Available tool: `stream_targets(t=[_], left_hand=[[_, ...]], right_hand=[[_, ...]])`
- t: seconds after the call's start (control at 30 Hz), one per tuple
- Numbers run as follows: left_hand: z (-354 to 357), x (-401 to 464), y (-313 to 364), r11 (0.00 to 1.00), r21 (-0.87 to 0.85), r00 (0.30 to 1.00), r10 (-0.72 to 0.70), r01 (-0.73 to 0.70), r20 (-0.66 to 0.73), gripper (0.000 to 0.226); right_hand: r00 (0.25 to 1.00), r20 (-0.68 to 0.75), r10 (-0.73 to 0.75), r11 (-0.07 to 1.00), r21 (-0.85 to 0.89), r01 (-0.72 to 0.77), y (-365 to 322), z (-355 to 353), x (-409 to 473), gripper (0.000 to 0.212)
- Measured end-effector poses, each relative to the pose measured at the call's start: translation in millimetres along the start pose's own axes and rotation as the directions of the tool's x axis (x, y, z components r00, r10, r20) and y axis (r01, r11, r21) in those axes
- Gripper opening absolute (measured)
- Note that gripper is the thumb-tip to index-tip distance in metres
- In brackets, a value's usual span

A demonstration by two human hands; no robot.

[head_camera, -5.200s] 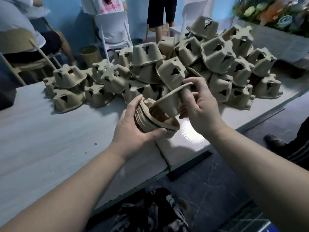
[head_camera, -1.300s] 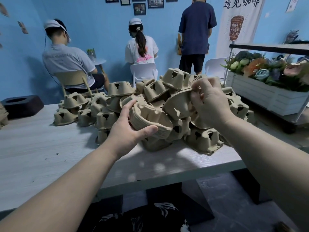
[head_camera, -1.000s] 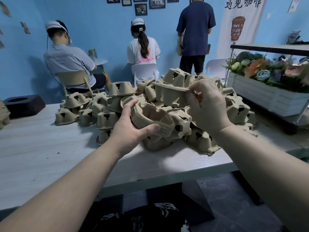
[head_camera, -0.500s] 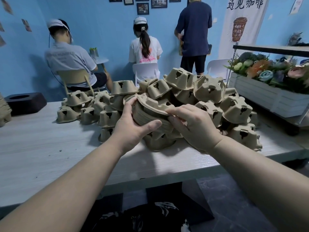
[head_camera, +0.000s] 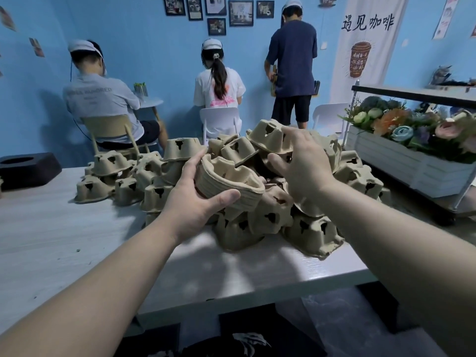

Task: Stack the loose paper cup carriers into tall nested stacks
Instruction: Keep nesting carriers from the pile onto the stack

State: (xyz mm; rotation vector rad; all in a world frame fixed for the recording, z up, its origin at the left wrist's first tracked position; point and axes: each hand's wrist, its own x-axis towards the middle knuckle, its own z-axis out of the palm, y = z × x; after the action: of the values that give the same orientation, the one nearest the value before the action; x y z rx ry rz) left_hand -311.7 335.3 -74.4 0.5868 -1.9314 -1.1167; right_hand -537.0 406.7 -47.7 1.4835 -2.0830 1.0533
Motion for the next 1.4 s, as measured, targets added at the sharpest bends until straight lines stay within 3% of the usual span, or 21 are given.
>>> stream_targets(t=[0.13, 0.3, 0.47, 0.7, 0.93, 1.17, 1.4], left_hand=[[1, 5, -3, 1.0, -0.019, 1.0, 0.008, -0.008, 0.001, 0.087], [0, 9, -2, 0.999, -0.039, 1.0, 0.008, -0.007, 0.017, 0.087], [-2, 13, -3, 1.0, -0.012, 1.0, 0.015, -0.015, 0.02, 0.086], [-3, 15, -6, 1.0, 0.0, 1.0, 0.011, -0.011, 0.016, 0.086], [-2, 14, -3, 0.999, -0.029, 1.0, 0.024, -0.023, 0.02, 0.087], [-3, 11, -4, 1.0, -0.008, 0.999, 0.029, -0.029, 0.019, 0.084], [-3, 7, -4, 0.999, 0.004, 0.999, 0.033, -0.034, 0.013, 0.086]], right_hand=[[0.991, 0.094, 0.09, 0.996, 0.001, -0.091, 9, 7, 32, 0.079], [0.965, 0.252, 0.066, 0.998, -0.016, -0.064, 11, 18, 50, 0.096], [0.981, 0.19, 0.023, 0.995, -0.099, -0.004, 16, 24, 46, 0.077], [0.994, 0.017, -0.111, 0.986, -0.127, 0.112, 23, 25, 31, 0.019], [0.991, 0.039, -0.129, 0.959, -0.248, 0.135, 20, 27, 31, 0.015], [0.972, -0.16, -0.169, 0.985, -0.047, 0.163, 13, 17, 29, 0.006], [0.962, -0.247, -0.12, 0.98, 0.127, 0.155, -2, -4, 9, 0.007]])
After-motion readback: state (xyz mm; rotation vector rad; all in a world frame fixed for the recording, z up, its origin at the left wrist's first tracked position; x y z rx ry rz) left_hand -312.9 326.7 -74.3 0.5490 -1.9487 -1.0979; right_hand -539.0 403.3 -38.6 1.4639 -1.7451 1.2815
